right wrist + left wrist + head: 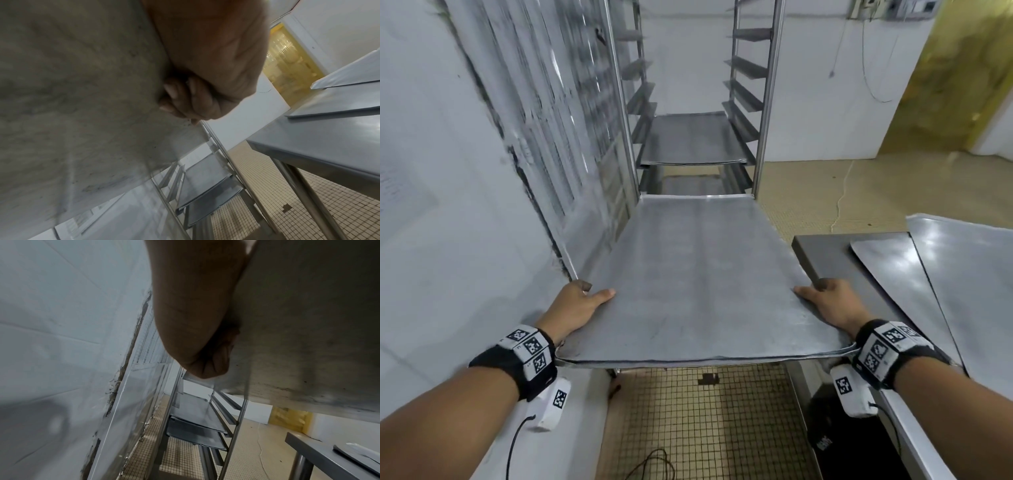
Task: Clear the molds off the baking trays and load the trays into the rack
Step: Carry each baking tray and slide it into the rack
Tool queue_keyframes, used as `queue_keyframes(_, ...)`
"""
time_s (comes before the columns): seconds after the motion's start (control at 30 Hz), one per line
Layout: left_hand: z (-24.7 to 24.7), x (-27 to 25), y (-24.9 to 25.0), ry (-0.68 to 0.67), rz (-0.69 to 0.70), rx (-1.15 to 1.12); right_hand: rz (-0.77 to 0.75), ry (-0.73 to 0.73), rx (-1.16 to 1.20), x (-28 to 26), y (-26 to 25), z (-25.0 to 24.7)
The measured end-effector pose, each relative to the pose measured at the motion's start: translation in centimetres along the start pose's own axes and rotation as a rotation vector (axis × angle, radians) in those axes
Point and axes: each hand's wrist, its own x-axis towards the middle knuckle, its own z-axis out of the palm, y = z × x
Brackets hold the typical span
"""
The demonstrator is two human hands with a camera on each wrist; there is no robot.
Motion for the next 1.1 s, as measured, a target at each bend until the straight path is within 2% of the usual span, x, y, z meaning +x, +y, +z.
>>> queue_keyframes(0.3,1.6,7.4,1.3,0.006,0.013,-0.002,0.014,0.005,0.007,7.0,-0.8,1.3)
queue_keyframes(0.83,2.9,14.8,2.2,0.022,0.019,-0.024,0.007,-0.002,-0.013,13.9,-3.0,4.0)
queue_keyframes(1.1,5.8,20.3,1.4,0.049,-0.034,0.015,0.002,-0.019,-0.02,20.2,-0.8,6.3)
